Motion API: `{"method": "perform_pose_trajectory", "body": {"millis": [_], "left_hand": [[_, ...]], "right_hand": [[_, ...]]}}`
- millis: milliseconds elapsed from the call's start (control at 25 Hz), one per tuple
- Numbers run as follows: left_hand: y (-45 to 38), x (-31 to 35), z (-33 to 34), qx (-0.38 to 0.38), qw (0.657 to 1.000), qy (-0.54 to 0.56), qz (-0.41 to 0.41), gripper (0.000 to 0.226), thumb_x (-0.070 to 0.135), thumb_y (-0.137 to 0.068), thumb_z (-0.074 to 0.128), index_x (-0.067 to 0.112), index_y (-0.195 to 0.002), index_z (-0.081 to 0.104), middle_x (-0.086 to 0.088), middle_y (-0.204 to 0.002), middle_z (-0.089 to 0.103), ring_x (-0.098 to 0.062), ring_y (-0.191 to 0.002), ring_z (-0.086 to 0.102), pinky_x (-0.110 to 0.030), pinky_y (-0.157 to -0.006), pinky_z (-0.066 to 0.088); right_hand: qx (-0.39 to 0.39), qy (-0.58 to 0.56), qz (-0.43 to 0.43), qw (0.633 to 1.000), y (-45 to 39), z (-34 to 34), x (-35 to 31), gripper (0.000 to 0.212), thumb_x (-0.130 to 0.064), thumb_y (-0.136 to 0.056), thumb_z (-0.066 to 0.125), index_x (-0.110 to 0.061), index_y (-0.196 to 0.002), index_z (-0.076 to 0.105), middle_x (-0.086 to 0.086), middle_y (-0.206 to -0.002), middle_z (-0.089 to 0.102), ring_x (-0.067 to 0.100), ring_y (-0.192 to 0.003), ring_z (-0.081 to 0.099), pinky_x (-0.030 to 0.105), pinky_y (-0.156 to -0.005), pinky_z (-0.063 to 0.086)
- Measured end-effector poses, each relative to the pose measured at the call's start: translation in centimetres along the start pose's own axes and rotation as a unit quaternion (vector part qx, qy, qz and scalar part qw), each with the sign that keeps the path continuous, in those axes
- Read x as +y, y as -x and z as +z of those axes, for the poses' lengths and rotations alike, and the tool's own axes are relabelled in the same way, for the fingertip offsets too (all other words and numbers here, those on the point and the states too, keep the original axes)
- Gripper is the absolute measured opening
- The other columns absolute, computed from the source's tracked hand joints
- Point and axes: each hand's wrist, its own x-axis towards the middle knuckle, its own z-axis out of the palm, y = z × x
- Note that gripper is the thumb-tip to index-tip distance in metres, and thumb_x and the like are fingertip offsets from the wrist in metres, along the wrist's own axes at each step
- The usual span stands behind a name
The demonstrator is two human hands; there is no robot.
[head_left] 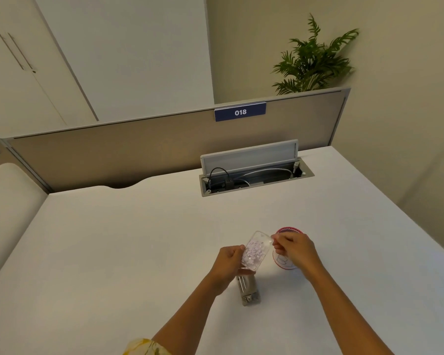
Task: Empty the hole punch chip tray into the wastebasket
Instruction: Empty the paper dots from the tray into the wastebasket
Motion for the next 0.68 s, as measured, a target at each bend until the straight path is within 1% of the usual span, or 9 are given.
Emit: {"method": "perform_pose_trajectory", "body": {"millis": [80,160,240,280,400,480,560,600,680], "left_hand": [[-0.4,0.1,0.7,-0.02,1.0,-0.021,-0.001,0.043,0.023,-0.107,0.041,-0.01,-0.111,0.069,-0.015,-0.096,0.074,-0.022,-0.082,0.074,-0.044,-0.081,0.064],[-0.7,0.2,1.3,-0.035,0.998,-0.048,0.0,0.043,0.024,-0.107,0.041,-0.009,-0.111,0.069,-0.017,-0.099,0.074,-0.023,-0.084,0.073,-0.047,-0.084,0.063],[-1.1,0.3,1.9,-0.042,0.996,-0.082,0.006,0.043,0.026,-0.107,0.04,-0.005,-0.112,0.07,-0.019,-0.102,0.073,-0.023,-0.087,0.073,-0.044,-0.085,0.063],[-1.3,0.4,2.2,-0.044,0.995,-0.09,0.011,0.044,0.028,-0.107,0.04,-0.004,-0.112,0.07,-0.02,-0.105,0.073,-0.025,-0.089,0.073,-0.043,-0.086,0.062],[-1.7,0.8,3.7,-0.033,0.995,-0.093,0.026,0.045,0.033,-0.107,0.037,0.002,-0.114,0.069,-0.015,-0.107,0.074,-0.024,-0.092,0.073,-0.032,-0.08,0.062],[-1.9,1.0,4.8,0.017,0.993,-0.099,0.061,0.046,0.035,-0.107,0.034,0.006,-0.115,0.07,-0.011,-0.109,0.075,-0.022,-0.094,0.072,-0.03,-0.081,0.061],[-2.1,0.8,5.5,0.08,0.981,-0.134,0.113,0.044,0.034,-0.108,0.032,0.012,-0.116,0.07,-0.007,-0.117,0.074,-0.02,-0.105,0.069,-0.033,-0.093,0.057],[-2.2,0.6,5.6,0.094,0.971,-0.17,0.137,0.042,0.034,-0.108,0.032,0.015,-0.119,0.068,-0.003,-0.123,0.071,-0.018,-0.112,0.066,-0.033,-0.099,0.053],[-2.6,-0.1,5.8,0.089,0.951,-0.25,0.159,0.04,0.037,-0.107,0.032,0.023,-0.13,0.061,0.003,-0.138,0.062,-0.014,-0.127,0.056,-0.034,-0.111,0.044]], "right_hand": [[-0.004,0.009,0.017,1.0,-0.2,-1.2,0.5,0.014,-0.018,-0.091,0.065,-0.008,-0.089,0.074,0.007,-0.078,0.073,0.016,-0.07,0.069,0.018,-0.063,0.057],[-0.009,0.0,0.048,0.999,-0.8,-2.0,1.3,0.016,-0.022,-0.089,0.068,-0.008,-0.095,0.073,0.009,-0.084,0.073,0.021,-0.077,0.071,0.027,-0.072,0.061],[-0.003,-0.018,0.08,0.997,-1.3,-2.7,1.8,0.02,-0.023,-0.088,0.069,-0.007,-0.1,0.07,0.013,-0.093,0.073,0.025,-0.084,0.072,0.033,-0.079,0.061],[0.001,-0.019,0.084,0.996,-1.4,-3.1,1.9,0.021,-0.023,-0.088,0.069,-0.005,-0.099,0.07,0.014,-0.093,0.073,0.025,-0.084,0.071,0.033,-0.079,0.061],[0.024,-0.009,0.051,0.998,-1.5,-4.8,2.0,0.02,-0.02,-0.09,0.066,-0.003,-0.084,0.075,0.016,-0.081,0.073,0.024,-0.074,0.069,0.029,-0.072,0.06],[0.063,-0.002,0.024,0.998,-1.5,-6.1,2.0,0.022,-0.019,-0.09,0.065,-0.005,-0.077,0.076,0.015,-0.077,0.074,0.024,-0.072,0.068,0.033,-0.076,0.061],[0.119,0.015,0.002,0.993,-1.5,-7.1,1.7,0.021,-0.022,-0.091,0.065,-0.008,-0.08,0.077,0.011,-0.074,0.074,0.02,-0.069,0.069,0.033,-0.075,0.059],[0.145,0.034,-0.015,0.989,-1.5,-7.5,1.5,0.021,-0.022,-0.091,0.064,-0.008,-0.082,0.077,0.009,-0.073,0.074,0.018,-0.067,0.069,0.03,-0.073,0.057],[0.18,0.085,-0.057,0.978,-1.6,-7.9,1.3,0.021,-0.021,-0.092,0.064,-0.006,-0.088,0.078,0.011,-0.075,0.075,0.015,-0.064,0.069,0.026,-0.069,0.055]]}}
